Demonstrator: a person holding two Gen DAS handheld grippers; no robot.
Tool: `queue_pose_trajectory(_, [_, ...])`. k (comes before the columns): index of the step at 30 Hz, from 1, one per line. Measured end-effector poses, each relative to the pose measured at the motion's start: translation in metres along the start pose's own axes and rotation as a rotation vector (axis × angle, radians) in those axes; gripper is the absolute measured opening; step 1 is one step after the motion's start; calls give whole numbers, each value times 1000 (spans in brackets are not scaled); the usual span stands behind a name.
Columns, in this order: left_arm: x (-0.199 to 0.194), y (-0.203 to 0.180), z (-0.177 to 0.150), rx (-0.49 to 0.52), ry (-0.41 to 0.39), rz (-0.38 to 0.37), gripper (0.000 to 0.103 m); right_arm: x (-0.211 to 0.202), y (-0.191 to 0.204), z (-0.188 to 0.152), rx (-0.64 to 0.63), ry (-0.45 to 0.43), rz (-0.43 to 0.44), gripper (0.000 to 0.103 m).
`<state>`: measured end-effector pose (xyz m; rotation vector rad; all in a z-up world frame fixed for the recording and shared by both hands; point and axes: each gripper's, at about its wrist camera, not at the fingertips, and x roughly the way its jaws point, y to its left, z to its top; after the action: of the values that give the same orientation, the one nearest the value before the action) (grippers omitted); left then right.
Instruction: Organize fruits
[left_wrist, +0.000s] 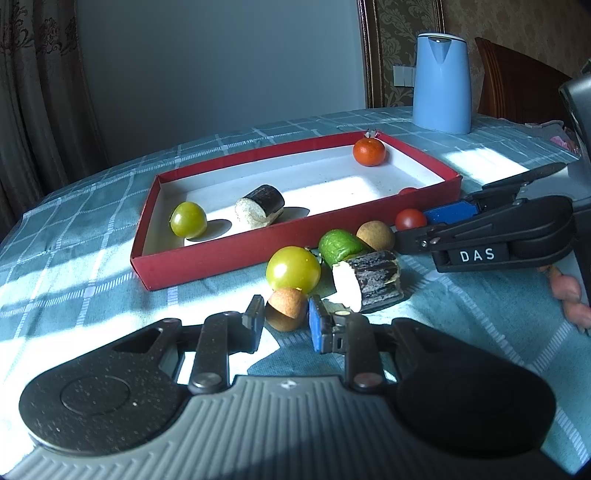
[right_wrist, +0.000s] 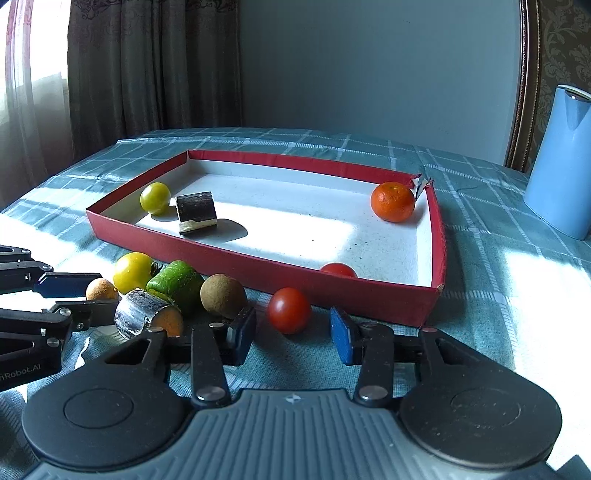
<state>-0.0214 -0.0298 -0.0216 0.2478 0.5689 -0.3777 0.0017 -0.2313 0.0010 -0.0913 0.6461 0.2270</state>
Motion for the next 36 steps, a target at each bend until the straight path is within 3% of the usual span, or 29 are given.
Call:
queue_pose_trajectory(3, [0, 0, 0, 1, -1, 2, 23, 0, 0, 1, 2, -3, 16, 31])
queue_pose_trajectory(4, [0, 0, 0, 1, -2, 2, 23, 0, 0, 1, 7, -6, 15, 23])
queue_pose_trajectory(11, [-5, 0, -1, -3, -35, 20, 22, -6, -12, -1, 84, -27, 20, 24])
queue_pose_trajectory(23, [-25, 19, 1, -116, -113, 3, 22, -38, -6, -2, 15, -255, -104, 24])
queue_pose_trajectory(33, [-3, 33, 39, -135, -135, 61, 22, -21, -13, 27, -26, -265, -174, 24])
queue_pose_trajectory(36, [17, 39, 57, -155, -122, 92, 22, -3, -20, 42, -6, -223, -172, 24])
